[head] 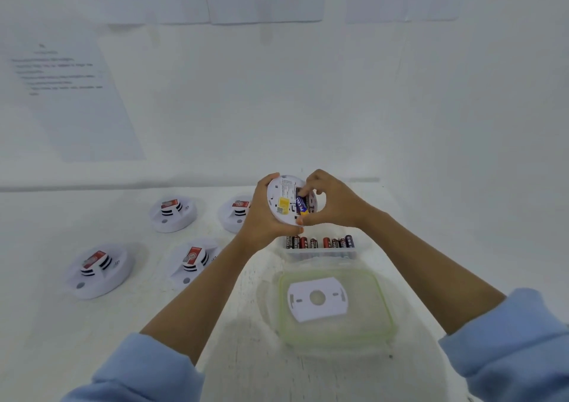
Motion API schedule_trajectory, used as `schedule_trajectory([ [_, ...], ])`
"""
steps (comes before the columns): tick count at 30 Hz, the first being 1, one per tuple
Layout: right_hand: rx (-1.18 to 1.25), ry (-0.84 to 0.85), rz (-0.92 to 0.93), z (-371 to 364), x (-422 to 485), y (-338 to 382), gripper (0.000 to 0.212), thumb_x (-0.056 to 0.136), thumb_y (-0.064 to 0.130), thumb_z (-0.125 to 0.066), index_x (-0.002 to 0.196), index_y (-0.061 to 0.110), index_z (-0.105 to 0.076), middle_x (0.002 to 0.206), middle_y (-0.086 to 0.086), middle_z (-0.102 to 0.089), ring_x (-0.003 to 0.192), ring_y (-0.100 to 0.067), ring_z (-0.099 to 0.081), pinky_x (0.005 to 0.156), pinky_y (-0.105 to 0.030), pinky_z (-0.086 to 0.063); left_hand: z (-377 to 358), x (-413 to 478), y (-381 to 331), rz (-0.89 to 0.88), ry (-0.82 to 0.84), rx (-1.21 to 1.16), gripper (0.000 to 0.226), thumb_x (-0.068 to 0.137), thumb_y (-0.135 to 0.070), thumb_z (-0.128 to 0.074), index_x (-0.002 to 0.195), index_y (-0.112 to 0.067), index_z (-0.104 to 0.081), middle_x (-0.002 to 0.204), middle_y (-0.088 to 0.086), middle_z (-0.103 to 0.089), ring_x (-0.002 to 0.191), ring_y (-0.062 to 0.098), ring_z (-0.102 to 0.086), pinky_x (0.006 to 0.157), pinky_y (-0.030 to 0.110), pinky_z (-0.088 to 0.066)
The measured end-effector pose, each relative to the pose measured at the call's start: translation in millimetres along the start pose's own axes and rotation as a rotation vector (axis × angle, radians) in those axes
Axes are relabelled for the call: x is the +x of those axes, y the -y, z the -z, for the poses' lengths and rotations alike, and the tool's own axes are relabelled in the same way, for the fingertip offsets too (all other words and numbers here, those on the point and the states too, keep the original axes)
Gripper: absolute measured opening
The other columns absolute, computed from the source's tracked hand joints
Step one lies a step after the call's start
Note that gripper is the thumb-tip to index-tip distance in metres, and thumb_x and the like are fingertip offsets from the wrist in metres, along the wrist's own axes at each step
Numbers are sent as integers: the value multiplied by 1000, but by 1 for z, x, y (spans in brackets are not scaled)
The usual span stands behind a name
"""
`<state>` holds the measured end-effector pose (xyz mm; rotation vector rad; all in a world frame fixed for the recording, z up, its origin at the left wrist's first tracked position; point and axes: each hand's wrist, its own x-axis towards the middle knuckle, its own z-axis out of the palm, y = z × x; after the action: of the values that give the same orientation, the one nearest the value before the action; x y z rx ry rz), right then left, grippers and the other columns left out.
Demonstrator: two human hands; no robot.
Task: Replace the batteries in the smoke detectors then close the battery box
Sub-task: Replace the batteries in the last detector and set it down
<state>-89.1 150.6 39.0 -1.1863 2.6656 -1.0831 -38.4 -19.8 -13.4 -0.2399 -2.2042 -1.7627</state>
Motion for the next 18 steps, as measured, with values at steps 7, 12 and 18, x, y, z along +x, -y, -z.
schedule_trajectory([
  [7, 31, 100, -178, 6, -4, -12, 51, 66, 29, -81, 102, 20, -47, 97, 8, -42, 79, -1, -40, 69, -15, -36, 8, 9, 14, -41, -42, 95, 106, 39, -23, -84, 129, -27, -29, 131, 4, -40, 119, 12, -45, 93, 29, -50],
  [12, 47, -45, -152, -5, 13, -11, 26, 85, 38, -61, 101, 22, -48, 93, 3, -46, 71, -3, -41, 65, -18, -35, 3, 16, 17, -68, -50, 103, 103, 43, -11, -85, 128, -31, -30, 130, 1, -39, 118, 13, -46, 91, 34, -52],
  [18, 70, -187, -211, -19, 23, -14, 14, 89, 25, -56, 89, 13, -49, 69, 8, -42, 62, -6, -39, 56, -18, -32, -5, 18, 21, -67, -61, 100, 104, 38, -25, -82, 128, -30, -31, 129, 2, -40, 117, 14, -47, 89, 31, -51],
])
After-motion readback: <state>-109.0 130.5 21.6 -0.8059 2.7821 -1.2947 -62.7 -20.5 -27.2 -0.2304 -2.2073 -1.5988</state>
